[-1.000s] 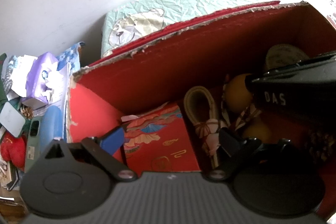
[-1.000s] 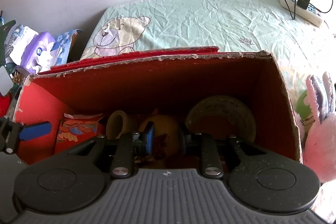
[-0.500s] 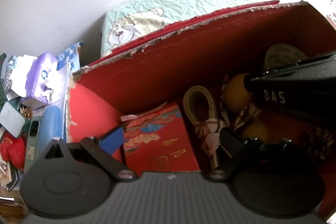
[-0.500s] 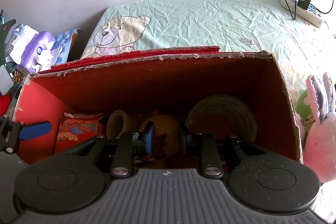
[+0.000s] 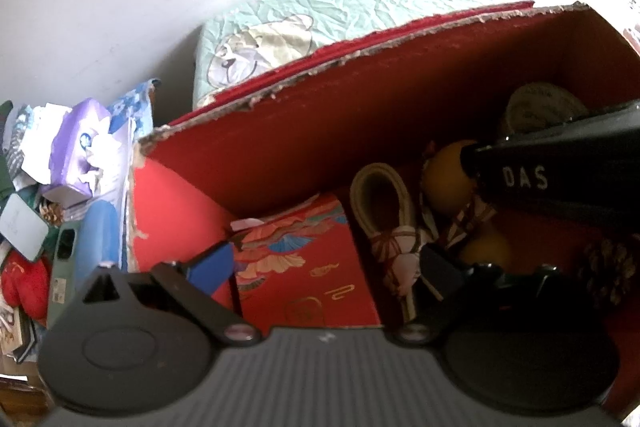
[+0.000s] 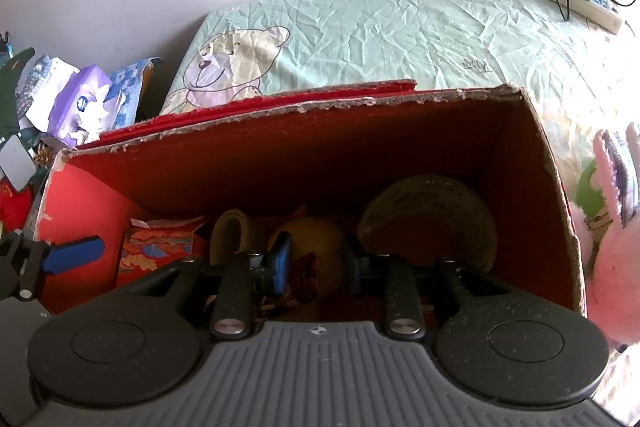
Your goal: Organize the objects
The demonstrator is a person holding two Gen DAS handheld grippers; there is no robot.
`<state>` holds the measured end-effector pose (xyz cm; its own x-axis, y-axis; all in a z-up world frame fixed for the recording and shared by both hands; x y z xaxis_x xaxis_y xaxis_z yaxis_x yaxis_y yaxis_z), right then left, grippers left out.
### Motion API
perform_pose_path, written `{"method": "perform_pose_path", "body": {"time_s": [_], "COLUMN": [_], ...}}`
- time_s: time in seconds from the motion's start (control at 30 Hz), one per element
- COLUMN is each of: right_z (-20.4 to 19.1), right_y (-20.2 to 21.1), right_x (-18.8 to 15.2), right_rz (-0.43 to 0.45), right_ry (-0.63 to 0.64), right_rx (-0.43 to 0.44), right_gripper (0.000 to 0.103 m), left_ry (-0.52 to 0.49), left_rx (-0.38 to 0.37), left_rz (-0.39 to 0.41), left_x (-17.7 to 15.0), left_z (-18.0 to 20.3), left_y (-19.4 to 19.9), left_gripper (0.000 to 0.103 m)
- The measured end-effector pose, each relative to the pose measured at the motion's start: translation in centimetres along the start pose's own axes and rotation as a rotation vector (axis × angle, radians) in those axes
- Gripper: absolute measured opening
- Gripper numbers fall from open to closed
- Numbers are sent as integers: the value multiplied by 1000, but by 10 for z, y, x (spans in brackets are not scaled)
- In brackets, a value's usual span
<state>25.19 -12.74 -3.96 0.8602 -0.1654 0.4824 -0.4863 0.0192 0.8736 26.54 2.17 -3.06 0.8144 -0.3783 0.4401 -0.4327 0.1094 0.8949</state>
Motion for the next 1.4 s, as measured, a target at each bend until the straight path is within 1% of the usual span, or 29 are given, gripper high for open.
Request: {"method": "perform_pose_path", "body": {"time_s": [0.17,0.3,0.37,0.5,0.53,0.6,0.63,0.87,0.93,1.0,1.1,1.27,1.4], "right_z": [-1,6,10,18,19,20,20,19,18,17,15,14,15], "right_y": [6,16,22,37,41,48,52,72,78,85,95,111,120], "right_x": [0,0,0,1,1,-1,-2,-12,-16,-21,-28,-42,-53], "right_rz": [23,47,56,93,102,122,133,179,192,205,223,236,235], "right_ry": [26,27,30,9,10,15,18,31,42,54,74,90,90], "right_rx": [3,-3,1,4,2,-2,-3,7,6,3,-2,-12,-12], "right_gripper": [30,34,40,42,43,47,48,49,49,49,49,49,49], "left_ry": [12,44,69,105,106,111,113,155,165,175,174,205,224], "left_rx": [7,11,5,-7,-2,10,7,7,21,56,89,67,27], "left_rz": [4,27,34,62,71,83,86,130,145,165,172,189,185], "left_x": [1,2,3,2,-9,-12,-13,-20,-22,-25,-29,-39,-49], "left_z": [6,6,5,4,2,6,5,10,12,14,19,24,27], "left_y": [5,11,15,29,28,38,29,55,63,72,85,105,114], "left_gripper": [99,99,99,99,99,99,99,101,102,102,102,102,102]}}
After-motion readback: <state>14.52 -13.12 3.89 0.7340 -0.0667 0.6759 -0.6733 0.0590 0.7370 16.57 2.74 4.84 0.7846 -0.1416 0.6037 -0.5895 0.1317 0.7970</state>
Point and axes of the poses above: each gripper's, at about its wrist camera, not at the fingertips, and y roughly against the way its jaws point, z to its right, x to its top, the point moved 3 cm from there along -y, roughly the way its jaws point, and after that the axes turned 10 degrees about -x, right-handed, at the moved point
